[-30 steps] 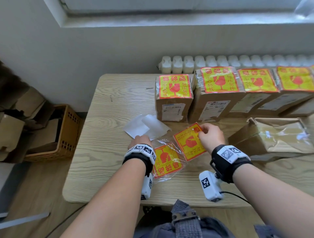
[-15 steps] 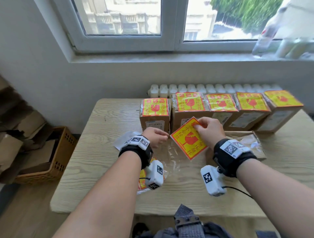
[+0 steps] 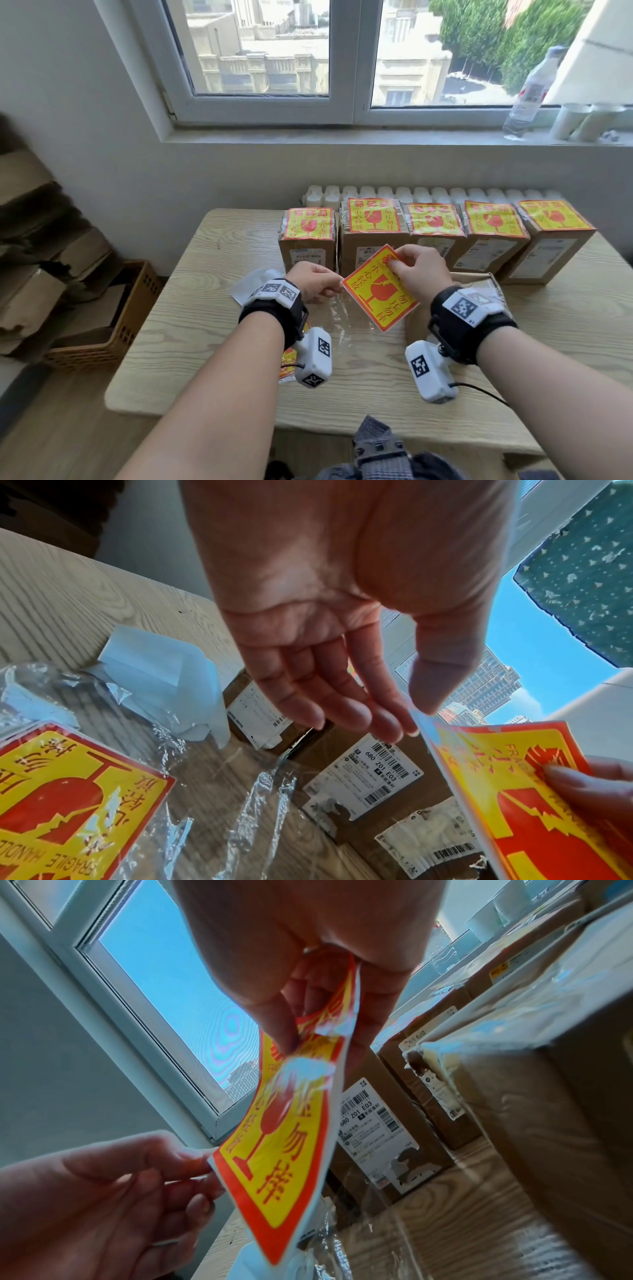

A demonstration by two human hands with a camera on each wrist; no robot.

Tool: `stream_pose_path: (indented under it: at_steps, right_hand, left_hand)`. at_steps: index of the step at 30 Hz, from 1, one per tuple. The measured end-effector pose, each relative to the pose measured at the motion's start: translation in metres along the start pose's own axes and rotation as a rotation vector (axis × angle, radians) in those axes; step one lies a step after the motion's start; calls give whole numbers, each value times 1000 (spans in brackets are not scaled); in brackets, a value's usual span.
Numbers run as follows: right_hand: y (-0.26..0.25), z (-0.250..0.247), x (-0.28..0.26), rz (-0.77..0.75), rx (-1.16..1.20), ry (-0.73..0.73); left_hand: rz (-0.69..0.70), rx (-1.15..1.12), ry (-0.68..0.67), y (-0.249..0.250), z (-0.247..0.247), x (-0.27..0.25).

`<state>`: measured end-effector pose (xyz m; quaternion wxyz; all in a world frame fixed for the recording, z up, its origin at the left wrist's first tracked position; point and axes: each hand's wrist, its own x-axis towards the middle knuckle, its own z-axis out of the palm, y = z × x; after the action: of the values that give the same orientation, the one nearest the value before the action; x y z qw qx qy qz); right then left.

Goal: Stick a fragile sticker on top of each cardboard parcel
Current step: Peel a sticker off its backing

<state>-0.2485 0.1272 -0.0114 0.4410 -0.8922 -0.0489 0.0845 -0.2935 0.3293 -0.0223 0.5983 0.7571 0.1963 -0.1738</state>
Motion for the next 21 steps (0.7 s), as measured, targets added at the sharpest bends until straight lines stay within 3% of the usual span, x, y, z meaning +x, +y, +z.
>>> stream_pose_path:
  at_steps: [7,12,13,17,19,21]
  right_hand:
    - [4,-3,-3,-4,-14,-19]
    - [-1,-7,-6,-122,-43,228]
    - [-2,-6,-6,-164,-49,223]
    - [-8,6,-10,-222,-41,-184]
    - [-7,12,-11,-217,-15,-260]
    - [-6,14,-11,-210,32,-248]
  left_hand:
    - [-5,11,2,0,7,-7]
    - [10,-93,-1,6,7,-11]
    - [13,-121,-3,7,7,-12]
    - [30,-187,-45,12,7,-14]
    - [33,-187,-76,14,7,-15]
    - [33,-185,-103,15,7,-15]
